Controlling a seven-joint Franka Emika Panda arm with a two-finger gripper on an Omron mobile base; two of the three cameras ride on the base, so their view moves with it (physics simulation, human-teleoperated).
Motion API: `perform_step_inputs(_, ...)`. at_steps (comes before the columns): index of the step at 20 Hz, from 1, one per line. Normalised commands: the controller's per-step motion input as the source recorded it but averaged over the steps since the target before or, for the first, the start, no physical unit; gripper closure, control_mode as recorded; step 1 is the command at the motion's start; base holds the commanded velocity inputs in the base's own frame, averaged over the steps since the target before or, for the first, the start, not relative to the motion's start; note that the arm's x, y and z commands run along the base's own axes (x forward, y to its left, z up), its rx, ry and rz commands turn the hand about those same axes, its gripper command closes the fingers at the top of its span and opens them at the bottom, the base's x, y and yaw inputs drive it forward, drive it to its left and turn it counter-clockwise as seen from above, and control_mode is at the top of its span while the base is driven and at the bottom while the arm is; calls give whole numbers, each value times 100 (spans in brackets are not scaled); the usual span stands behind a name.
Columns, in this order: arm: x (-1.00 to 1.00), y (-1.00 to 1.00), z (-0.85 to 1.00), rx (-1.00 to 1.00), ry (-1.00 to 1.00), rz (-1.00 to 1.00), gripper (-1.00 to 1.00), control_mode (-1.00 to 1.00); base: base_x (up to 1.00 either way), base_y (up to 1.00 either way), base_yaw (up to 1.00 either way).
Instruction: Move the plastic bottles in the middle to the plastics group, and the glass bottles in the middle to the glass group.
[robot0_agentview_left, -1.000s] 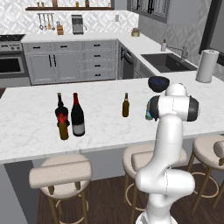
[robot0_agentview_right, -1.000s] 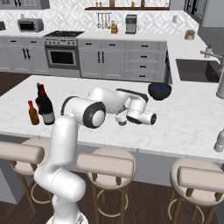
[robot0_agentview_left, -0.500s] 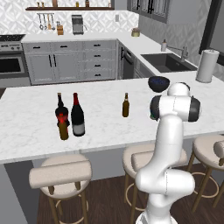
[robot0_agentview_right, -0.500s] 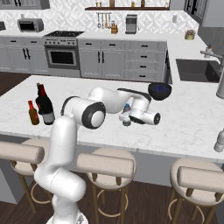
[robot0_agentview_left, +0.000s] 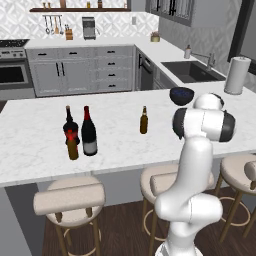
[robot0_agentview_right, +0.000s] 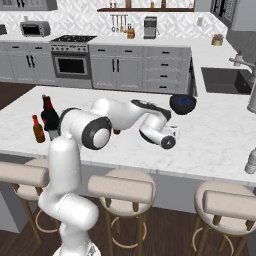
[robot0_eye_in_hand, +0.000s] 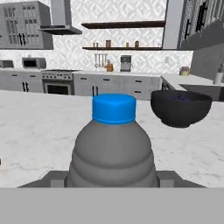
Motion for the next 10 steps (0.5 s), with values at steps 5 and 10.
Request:
perform_step_inputs(5, -9, -27, 13, -7, 4, -85, 100, -100, 0, 0, 0)
perform_step_inputs(10, 0, -35, 1, -6, 8, -89, 100, -100, 0, 0, 0)
